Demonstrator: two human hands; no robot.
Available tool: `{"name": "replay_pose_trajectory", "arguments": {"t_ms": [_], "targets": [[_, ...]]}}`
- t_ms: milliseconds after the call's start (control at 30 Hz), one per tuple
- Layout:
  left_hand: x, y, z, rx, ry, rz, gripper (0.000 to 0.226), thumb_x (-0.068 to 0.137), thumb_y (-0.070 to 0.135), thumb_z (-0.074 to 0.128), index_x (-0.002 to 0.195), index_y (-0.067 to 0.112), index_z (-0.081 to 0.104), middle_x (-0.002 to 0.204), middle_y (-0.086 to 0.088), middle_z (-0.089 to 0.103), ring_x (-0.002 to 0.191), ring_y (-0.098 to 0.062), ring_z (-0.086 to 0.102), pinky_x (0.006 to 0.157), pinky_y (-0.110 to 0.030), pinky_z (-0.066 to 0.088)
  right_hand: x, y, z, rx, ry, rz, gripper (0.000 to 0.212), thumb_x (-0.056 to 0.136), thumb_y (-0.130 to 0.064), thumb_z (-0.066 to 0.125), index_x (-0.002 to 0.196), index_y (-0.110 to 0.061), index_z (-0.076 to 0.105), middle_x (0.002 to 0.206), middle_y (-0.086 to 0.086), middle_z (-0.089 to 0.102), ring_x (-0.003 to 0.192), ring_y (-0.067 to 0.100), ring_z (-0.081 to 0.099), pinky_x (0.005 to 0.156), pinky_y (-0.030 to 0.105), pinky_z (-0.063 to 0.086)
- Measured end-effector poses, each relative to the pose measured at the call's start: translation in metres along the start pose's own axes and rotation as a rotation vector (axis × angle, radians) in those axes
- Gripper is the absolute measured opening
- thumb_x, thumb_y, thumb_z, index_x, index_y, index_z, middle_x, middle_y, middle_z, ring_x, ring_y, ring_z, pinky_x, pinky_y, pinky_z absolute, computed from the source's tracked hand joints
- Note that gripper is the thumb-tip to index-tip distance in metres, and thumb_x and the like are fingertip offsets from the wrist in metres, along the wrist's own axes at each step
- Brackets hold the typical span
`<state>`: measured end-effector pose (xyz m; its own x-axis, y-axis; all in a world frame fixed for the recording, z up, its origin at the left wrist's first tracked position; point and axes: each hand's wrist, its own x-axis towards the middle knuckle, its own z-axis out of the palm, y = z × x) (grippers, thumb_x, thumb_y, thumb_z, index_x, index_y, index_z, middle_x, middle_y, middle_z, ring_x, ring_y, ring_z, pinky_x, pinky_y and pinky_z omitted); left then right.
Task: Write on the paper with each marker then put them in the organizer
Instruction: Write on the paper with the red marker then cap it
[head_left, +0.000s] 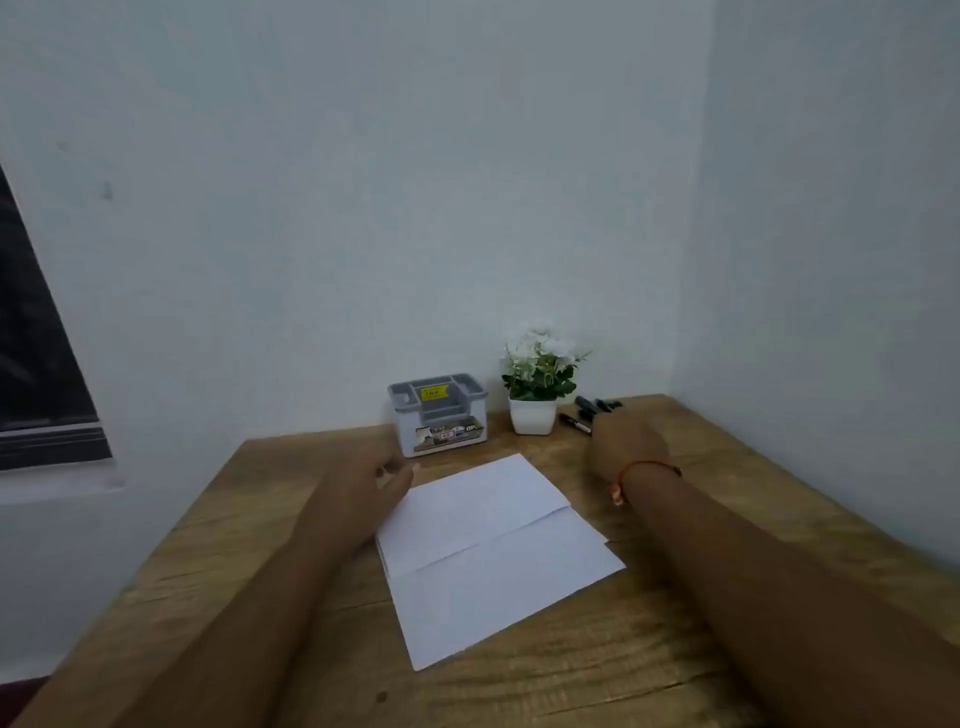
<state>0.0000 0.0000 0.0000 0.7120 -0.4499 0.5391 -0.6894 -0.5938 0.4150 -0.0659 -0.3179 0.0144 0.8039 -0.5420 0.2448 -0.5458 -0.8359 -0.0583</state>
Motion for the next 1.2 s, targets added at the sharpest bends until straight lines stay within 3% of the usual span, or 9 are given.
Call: {"name": "replay_pose_trajectory", "arguments": {"t_ms": [200, 467, 533, 667, 833, 900, 1000, 1100, 1200], "targets": [[0.003, -0.006, 0.003, -0.033, -0.013, 0.003, 0.007, 0.090, 0.035, 0.062, 0.085, 0.029, 0.062, 0.084, 0.016, 0.061, 0.082, -0.005, 0.056, 0.070, -0.028, 0.044, 0.014, 0.008, -0.001, -0.036, -0.068, 0.053, 0.033, 0.096, -0.020, 0.056, 0.127, -0.012, 0.066, 0.124, 0.008, 0.065, 0.108, 0.024, 0.065, 0.088, 0.033, 0.055], [0.010, -0.003, 0.007, -0.106, -0.013, 0.007, 0.003, 0.090, 0.032, 0.063, 0.088, 0.031, 0.065, 0.087, 0.018, 0.063, 0.086, 0.000, 0.056, 0.071, -0.022, 0.041, 0.024, 0.011, 0.014, -0.013, -0.014, 0.163, 0.028, 0.095, -0.030, 0.058, 0.116, -0.016, 0.069, 0.107, 0.004, 0.069, 0.096, 0.021, 0.067, 0.072, 0.030, 0.054], [0.010, -0.002, 0.007, -0.119, 0.005, -0.008, 0.004, 0.090, 0.032, 0.064, 0.089, 0.030, 0.066, 0.087, 0.020, 0.062, 0.087, 0.002, 0.055, 0.070, -0.020, 0.039, 0.021, 0.014, 0.010, -0.026, 0.052, 0.154, 0.029, 0.093, -0.038, 0.059, 0.110, -0.017, 0.070, 0.100, 0.003, 0.069, 0.090, 0.021, 0.067, 0.065, 0.028, 0.050], [0.009, 0.000, 0.005, -0.124, 0.062, -0.006, 0.004, 0.090, 0.029, 0.065, 0.089, 0.026, 0.068, 0.084, 0.020, 0.061, 0.085, 0.002, 0.054, 0.068, -0.016, 0.038, 0.015, 0.018, -0.008, 0.084, 0.364, 0.084, 0.030, 0.087, -0.043, 0.058, 0.092, -0.015, 0.070, 0.082, 0.003, 0.060, 0.074, 0.026, 0.058, 0.058, 0.030, 0.042], [0.010, 0.004, 0.005, -0.159, 0.107, 0.000, 0.008, 0.090, 0.028, 0.065, 0.096, 0.024, 0.069, 0.088, 0.015, 0.065, 0.085, 0.000, 0.057, 0.070, -0.023, 0.043, 0.004, 0.002, -0.030, 0.747, 0.506, -0.117, 0.018, 0.088, -0.033, 0.069, 0.094, -0.017, 0.073, 0.085, -0.001, 0.068, 0.080, 0.017, 0.064, 0.067, 0.031, 0.051], [0.011, 0.008, 0.004, -0.187, 0.127, -0.013, 0.009, 0.090, 0.028, 0.064, 0.097, 0.024, 0.070, 0.090, 0.015, 0.065, 0.085, 0.002, 0.057, 0.070, -0.021, 0.044, -0.006, -0.011, -0.037, 0.891, 0.571, -0.224, 0.019, 0.094, -0.034, 0.066, 0.102, -0.017, 0.070, 0.090, -0.001, 0.070, 0.086, 0.013, 0.066, 0.072, 0.031, 0.056], [0.010, 0.018, 0.002, -0.264, 0.156, -0.043, 0.007, 0.091, 0.029, 0.064, 0.094, 0.029, 0.070, 0.088, 0.016, 0.068, 0.084, 0.001, 0.059, 0.066, -0.015, 0.043, -0.024, -0.037, -0.043, 0.961, 0.514, -0.403, 0.014, 0.102, -0.032, 0.054, 0.111, -0.023, 0.060, 0.091, -0.003, 0.071, 0.086, 0.012, 0.068, 0.071, 0.029, 0.055], [0.008, 0.029, 0.002, -0.416, 0.169, -0.089, 0.005, 0.089, 0.028, 0.066, 0.092, 0.029, 0.070, 0.085, 0.012, 0.071, 0.081, -0.001, 0.062, 0.066, -0.011, 0.046, -0.038, -0.061, -0.038, 0.900, 0.451, -0.571, 0.023, 0.104, -0.031, 0.051, 0.122, -0.023, 0.063, 0.102, -0.003, 0.068, 0.094, 0.011, 0.062, 0.078, 0.028, 0.052], [0.008, 0.037, -0.001, -0.581, 0.130, -0.124, 0.014, 0.086, 0.031, 0.069, 0.099, 0.028, 0.070, 0.087, 0.008, 0.072, 0.083, -0.004, 0.066, 0.075, -0.020, 0.054, -0.048, -0.077, -0.033, 0.818, 0.346, -0.714, 0.024, 0.103, -0.031, 0.054, 0.119, -0.023, 0.069, 0.092, -0.009, 0.066, 0.083, 0.003, 0.059, 0.070, 0.018, 0.044]]}}
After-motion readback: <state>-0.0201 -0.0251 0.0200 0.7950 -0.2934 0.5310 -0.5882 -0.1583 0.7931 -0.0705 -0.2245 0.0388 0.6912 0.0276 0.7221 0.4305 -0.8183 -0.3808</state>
